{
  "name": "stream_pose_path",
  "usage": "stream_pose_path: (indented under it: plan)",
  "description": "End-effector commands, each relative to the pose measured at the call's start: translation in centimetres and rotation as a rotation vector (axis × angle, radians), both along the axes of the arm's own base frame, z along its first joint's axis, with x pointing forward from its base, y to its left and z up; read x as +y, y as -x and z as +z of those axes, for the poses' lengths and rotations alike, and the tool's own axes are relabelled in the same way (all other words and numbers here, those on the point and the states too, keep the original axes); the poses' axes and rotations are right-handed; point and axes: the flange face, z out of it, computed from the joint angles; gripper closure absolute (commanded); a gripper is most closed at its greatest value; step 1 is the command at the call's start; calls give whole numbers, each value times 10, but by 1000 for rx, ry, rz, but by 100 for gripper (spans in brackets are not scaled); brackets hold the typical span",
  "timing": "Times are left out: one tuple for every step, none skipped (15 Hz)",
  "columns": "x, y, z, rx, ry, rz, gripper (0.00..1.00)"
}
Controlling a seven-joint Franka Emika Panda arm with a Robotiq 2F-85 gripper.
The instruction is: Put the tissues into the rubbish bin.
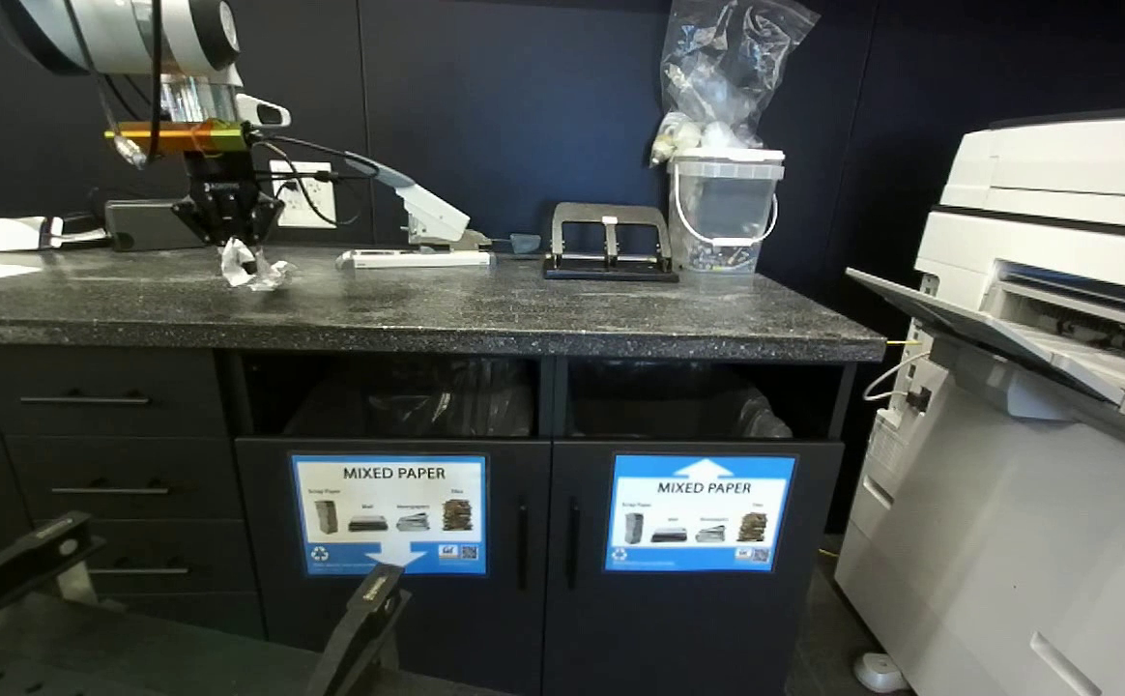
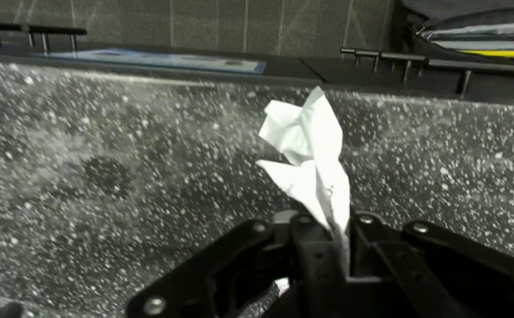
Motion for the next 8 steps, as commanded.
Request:
stream_pose_path:
  plan:
    - [-48,45,16,25,23,-87,87]
    - [-60,54,14,34,29,-114,88]
    - [-73,65,15,47,32,-135,87]
    - [-87,77,12,68,43,-155,87]
    - [-100,88,8,79,54,-175,86]
    - [-113,95,6,99,56,-195,86]
    - [-125,103,2,117,57,-208,87]
    - [-136,109,-6,135,58,-224,86]
